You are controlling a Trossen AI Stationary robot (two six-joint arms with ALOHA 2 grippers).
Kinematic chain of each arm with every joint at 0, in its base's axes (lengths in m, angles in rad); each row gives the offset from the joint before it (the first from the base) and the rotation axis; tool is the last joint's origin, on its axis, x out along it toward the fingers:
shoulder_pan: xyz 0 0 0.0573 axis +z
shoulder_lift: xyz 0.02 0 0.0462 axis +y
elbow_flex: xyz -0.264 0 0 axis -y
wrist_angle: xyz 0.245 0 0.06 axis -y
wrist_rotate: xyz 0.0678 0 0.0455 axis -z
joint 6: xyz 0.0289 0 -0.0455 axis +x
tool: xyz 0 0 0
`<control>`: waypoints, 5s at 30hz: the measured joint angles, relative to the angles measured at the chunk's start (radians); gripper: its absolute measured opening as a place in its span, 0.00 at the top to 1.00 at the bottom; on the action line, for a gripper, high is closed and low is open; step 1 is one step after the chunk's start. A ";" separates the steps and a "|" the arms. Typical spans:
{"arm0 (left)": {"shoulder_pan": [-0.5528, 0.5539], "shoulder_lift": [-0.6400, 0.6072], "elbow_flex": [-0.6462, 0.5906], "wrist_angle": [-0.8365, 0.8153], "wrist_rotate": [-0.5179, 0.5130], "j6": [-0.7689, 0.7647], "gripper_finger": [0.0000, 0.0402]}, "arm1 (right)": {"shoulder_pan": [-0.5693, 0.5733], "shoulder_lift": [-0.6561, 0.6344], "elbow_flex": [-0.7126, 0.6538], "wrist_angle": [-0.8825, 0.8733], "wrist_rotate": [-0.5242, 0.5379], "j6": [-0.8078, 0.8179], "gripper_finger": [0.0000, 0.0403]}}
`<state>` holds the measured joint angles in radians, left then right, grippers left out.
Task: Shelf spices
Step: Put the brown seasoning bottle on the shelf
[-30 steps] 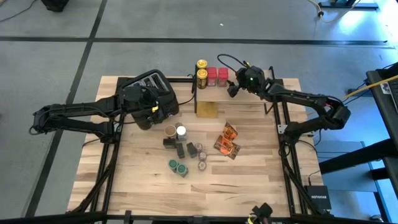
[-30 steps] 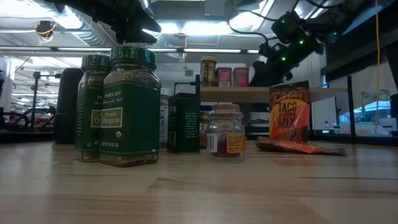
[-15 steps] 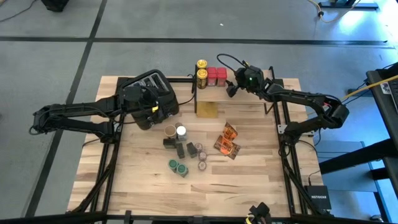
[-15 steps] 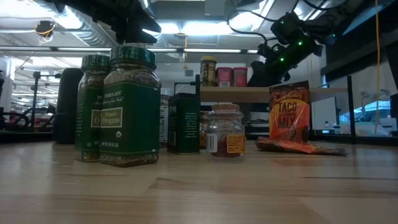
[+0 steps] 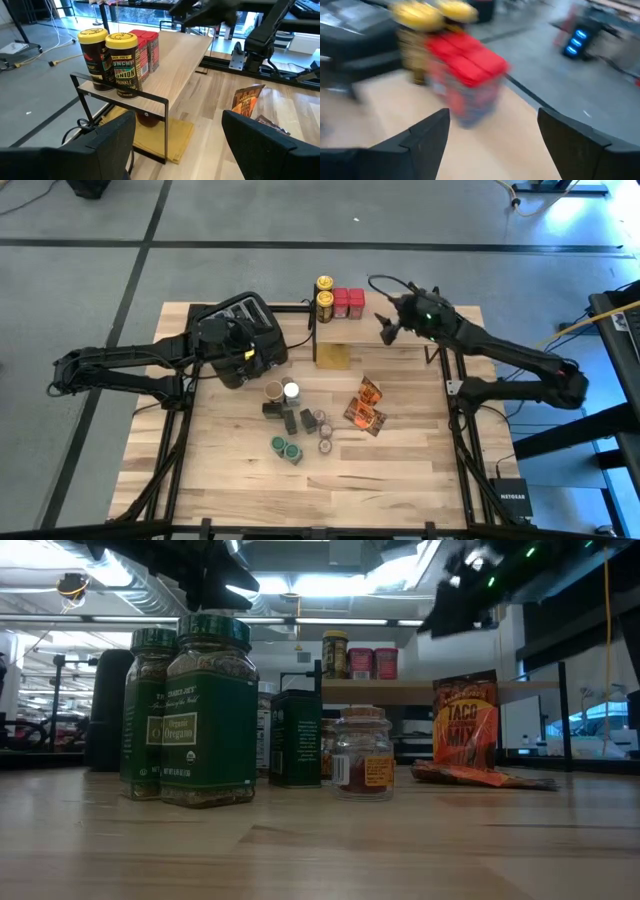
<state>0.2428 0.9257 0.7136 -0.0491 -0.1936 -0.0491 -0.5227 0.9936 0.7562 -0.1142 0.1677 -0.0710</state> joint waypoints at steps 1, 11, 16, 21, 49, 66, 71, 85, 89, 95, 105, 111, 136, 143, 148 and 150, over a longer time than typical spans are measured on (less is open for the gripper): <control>0.000 0.000 0.000 0.001 0.000 0.003 0.28 | 0.045 -0.021 0.001 -0.013 -0.002 0.014 0.23; 0.000 0.000 0.000 0.006 0.000 0.000 0.28 | 0.532 0.011 0.000 0.001 0.025 0.067 0.23; 0.000 0.000 0.000 0.006 0.000 -0.001 0.28 | 0.709 0.111 0.000 0.137 0.077 0.089 0.23; 0.000 0.000 0.000 0.008 0.000 -0.002 0.28 | 0.785 0.224 0.000 0.226 0.088 0.065 0.23; 0.000 0.000 0.000 0.002 0.000 -0.003 0.28 | 0.784 0.726 0.000 0.505 -0.005 0.028 0.39; 0.000 0.000 0.000 -0.001 0.000 -0.004 0.28 | 0.784 0.821 0.000 0.597 -0.048 0.044 0.40; 0.000 0.000 0.000 -0.002 0.000 -0.003 0.28 | 0.784 0.852 0.000 0.622 -0.048 0.044 0.40; 0.000 0.000 0.000 -0.001 0.000 -0.004 0.28 | 0.784 0.857 0.001 0.672 -0.025 0.049 0.55; 0.000 0.000 0.000 -0.001 0.000 -0.004 0.28 | 0.784 0.850 0.002 0.668 -0.018 0.053 0.56; 0.000 0.000 0.000 -0.002 0.000 -0.004 0.28 | 0.784 0.770 -0.001 0.596 -0.020 0.048 0.61; 0.000 0.000 0.000 -0.015 0.000 -0.004 0.28 | 0.784 0.603 0.000 0.444 0.075 0.036 0.61; 0.000 0.000 0.000 -0.015 0.000 -0.004 0.28 | 0.784 0.556 0.000 0.422 0.154 0.031 0.61; 0.000 0.000 0.000 -0.016 0.000 -0.004 0.28 | 0.416 0.501 0.303 0.126 0.175 -0.273 0.60; 0.000 0.000 0.000 -0.016 0.000 -0.004 0.28 | 0.247 0.516 0.309 0.116 0.034 -0.255 0.60; 0.000 0.000 0.000 -0.012 0.000 -0.003 0.28 | 0.198 0.562 0.309 0.158 -0.049 -0.239 0.60; 0.000 0.000 0.000 -0.014 0.000 -0.003 0.28 | 0.199 0.578 0.309 0.174 -0.047 -0.243 0.60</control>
<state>0.2428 0.9257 0.7132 -0.0629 -0.1934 -0.0525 -0.3237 1.5713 1.0653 0.0603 0.1211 -0.3139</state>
